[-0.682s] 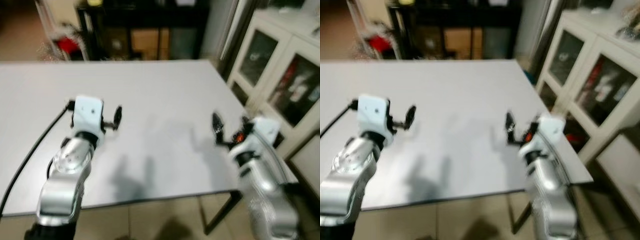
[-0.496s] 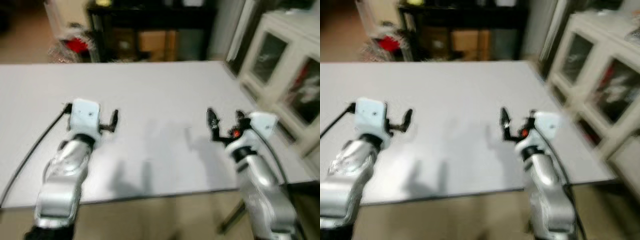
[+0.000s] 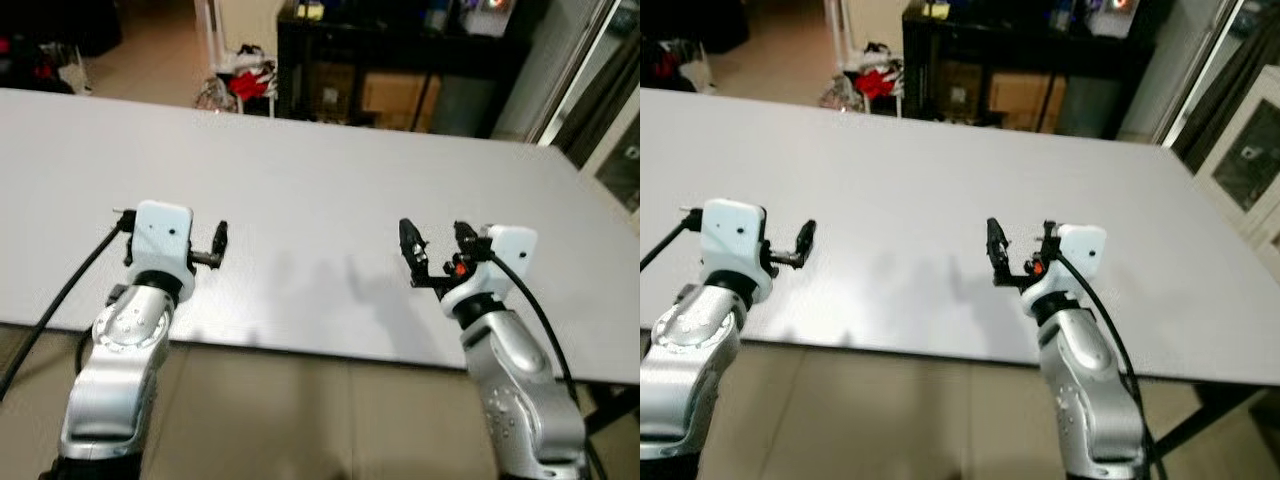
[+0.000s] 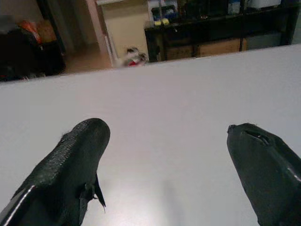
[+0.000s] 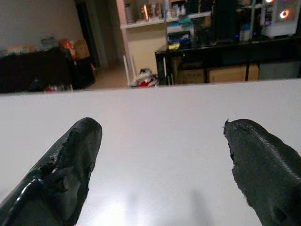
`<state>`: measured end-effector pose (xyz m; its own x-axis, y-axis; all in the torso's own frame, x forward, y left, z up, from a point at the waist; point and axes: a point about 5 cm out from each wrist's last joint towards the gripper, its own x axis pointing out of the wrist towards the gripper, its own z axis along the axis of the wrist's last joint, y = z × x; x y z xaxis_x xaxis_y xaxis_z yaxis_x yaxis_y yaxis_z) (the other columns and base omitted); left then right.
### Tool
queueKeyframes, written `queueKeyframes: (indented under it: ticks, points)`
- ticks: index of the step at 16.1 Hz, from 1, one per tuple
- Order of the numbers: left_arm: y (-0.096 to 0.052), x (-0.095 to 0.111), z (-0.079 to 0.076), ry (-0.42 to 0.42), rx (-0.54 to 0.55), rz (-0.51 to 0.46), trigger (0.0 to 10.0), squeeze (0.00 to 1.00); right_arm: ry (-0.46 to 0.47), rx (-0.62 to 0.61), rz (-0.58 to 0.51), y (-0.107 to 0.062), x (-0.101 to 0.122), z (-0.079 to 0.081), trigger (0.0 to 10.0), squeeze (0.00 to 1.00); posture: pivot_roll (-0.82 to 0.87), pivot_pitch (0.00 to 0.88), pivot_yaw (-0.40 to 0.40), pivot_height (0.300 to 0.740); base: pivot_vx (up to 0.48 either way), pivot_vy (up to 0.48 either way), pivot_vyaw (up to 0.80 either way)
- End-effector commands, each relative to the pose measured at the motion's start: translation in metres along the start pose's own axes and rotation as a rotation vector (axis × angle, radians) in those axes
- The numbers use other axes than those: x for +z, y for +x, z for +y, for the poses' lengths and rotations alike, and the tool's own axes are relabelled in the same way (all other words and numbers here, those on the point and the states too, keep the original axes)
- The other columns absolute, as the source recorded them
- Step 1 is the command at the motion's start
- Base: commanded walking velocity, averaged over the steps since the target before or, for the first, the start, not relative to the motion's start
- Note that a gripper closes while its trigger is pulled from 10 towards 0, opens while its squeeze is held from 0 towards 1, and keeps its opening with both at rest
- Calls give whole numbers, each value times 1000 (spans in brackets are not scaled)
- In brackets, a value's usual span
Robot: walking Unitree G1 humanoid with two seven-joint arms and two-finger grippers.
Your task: Setting the table
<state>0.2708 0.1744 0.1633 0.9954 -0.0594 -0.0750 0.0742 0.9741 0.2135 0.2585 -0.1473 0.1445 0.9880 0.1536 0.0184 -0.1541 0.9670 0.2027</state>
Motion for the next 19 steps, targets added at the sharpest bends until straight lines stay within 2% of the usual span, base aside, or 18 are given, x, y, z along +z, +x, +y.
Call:
queueKeyframes:
  ticks: [1, 10, 16, 19]
  points:
    - [-2, 3, 3, 24, 16, -11, 10000, 0, 0, 15, 3, 3, 1, 2, 10000, 0, 79, 0, -56, 740, 0, 480, 800]
    - [-2, 7, 6, 51, 4, -18, 10000, 0, 43, 21, 2, 5, -3, 4, 10000, 0, 90, 0, -29, 740, 0, 480, 800]
    - [-1, 10, 7, 67, -6, -25, 10000, 0, 58, 93, 21, 3, -7, 10, 10000, 0, 102, 0, -25, 740, 0, 469, 800]
    - [-2, 16, 7, 89, -12, -62, 10000, 0, 62, 112, 23, 3, -9, 13, 10000, 0, 109, 0, -25, 740, 0, -254, 800]
